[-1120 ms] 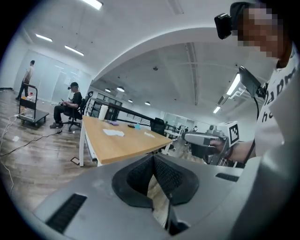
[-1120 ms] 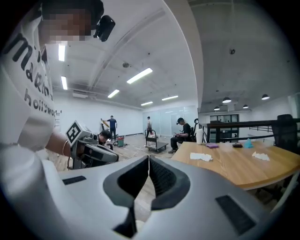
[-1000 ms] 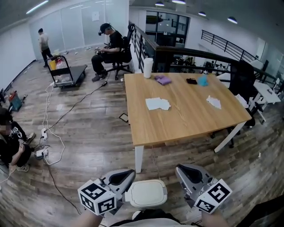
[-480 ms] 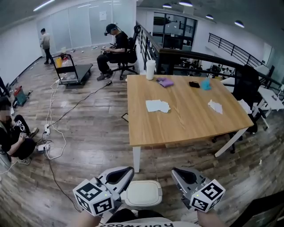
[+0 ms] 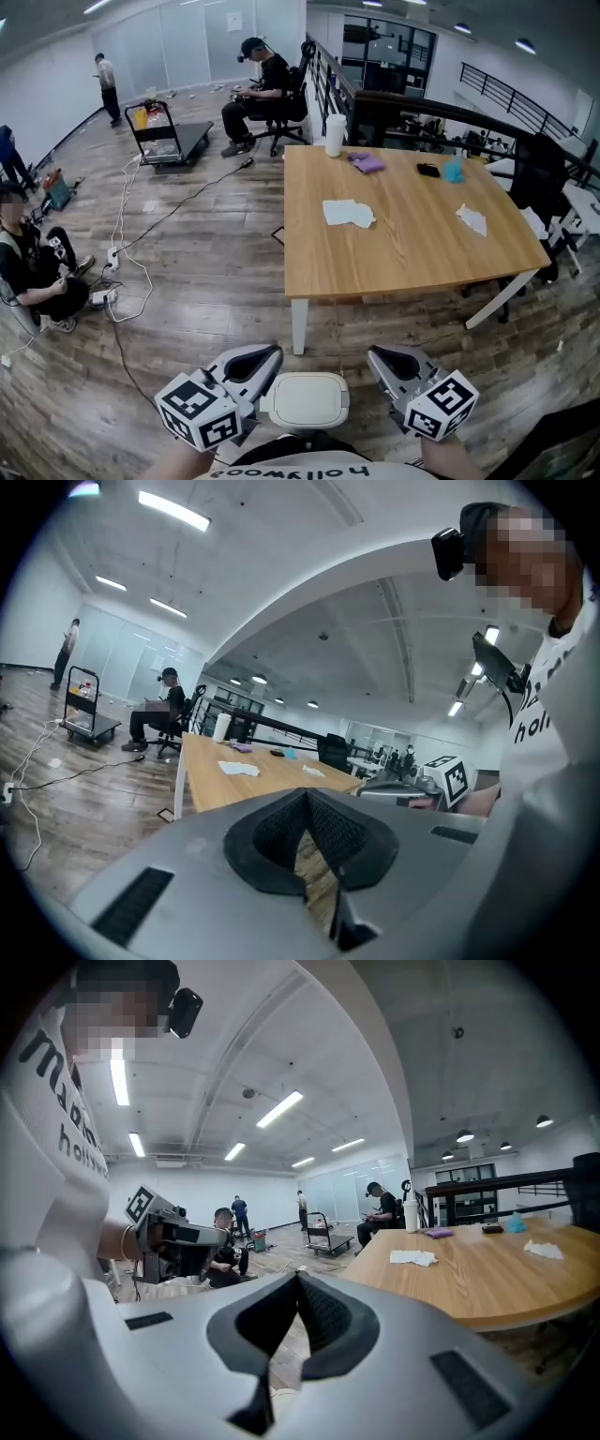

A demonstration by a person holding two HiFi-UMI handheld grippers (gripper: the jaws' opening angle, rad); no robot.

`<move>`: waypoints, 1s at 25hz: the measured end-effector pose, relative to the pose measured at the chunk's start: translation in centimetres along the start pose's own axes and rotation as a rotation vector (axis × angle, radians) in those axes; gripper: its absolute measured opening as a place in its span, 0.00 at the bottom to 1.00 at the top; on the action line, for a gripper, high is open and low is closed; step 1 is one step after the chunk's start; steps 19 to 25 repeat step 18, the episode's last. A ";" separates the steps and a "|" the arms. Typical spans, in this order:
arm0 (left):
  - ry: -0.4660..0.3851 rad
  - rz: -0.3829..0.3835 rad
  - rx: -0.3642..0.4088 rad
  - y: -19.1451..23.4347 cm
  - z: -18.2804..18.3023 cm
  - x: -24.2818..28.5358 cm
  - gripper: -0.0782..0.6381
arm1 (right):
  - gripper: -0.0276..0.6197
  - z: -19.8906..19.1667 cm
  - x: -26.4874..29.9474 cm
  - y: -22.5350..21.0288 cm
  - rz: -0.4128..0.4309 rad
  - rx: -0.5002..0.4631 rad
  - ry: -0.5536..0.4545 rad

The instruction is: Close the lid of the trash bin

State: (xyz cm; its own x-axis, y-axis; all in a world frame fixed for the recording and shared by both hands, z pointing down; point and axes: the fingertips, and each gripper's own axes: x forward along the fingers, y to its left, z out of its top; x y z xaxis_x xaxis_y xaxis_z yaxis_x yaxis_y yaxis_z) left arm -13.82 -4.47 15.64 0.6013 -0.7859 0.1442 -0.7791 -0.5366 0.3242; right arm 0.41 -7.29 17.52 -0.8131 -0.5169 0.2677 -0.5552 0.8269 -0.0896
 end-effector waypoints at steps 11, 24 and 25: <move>0.016 -0.001 0.032 -1.1 -0.6 0.5 0.12 | 0.06 -0.4 -0.7 -0.2 0.008 -0.015 0.010; 0.019 -0.007 0.033 -1.3 -0.8 0.9 0.12 | 0.06 -0.7 -0.7 -0.4 0.010 -0.016 0.018; 0.019 -0.007 0.033 -1.3 -0.8 0.9 0.12 | 0.06 -0.7 -0.7 -0.4 0.010 -0.016 0.018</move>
